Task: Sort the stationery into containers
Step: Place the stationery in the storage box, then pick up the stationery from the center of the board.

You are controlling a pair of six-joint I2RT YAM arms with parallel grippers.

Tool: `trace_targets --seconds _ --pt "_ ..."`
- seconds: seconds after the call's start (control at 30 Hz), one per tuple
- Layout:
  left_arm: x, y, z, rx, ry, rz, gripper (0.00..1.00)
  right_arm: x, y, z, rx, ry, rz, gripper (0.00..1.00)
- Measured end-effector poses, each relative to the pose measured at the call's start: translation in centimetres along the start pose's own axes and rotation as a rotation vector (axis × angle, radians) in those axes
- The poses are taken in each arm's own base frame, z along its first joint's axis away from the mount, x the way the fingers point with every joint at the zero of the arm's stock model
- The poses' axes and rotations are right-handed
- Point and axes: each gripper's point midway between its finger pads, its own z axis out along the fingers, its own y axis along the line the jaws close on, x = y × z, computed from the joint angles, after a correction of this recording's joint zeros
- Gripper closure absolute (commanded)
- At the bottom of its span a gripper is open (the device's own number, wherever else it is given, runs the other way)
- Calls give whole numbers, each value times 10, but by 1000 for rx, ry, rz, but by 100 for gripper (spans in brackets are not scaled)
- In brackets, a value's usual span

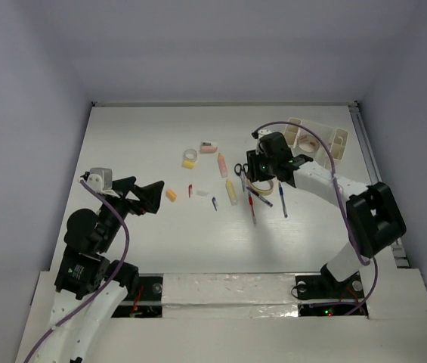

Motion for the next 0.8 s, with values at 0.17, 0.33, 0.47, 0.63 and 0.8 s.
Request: trace_targets --seconds 0.17,0.33,0.47,0.63,0.8 --pt "0 1 1 -6 1 0 1 26 -3 21 11 87 -1 55" --pt "1 2 1 -6 5 0 1 43 -8 40 33 153 -3 59" --pt "1 2 1 -8 4 0 1 49 -14 47 65 171 2 60" --pt "0 4 1 -14 2 0 1 44 -21 50 113 155 9 69" --pt "0 3 1 -13 2 1 1 38 -24 56 139 139 24 89"
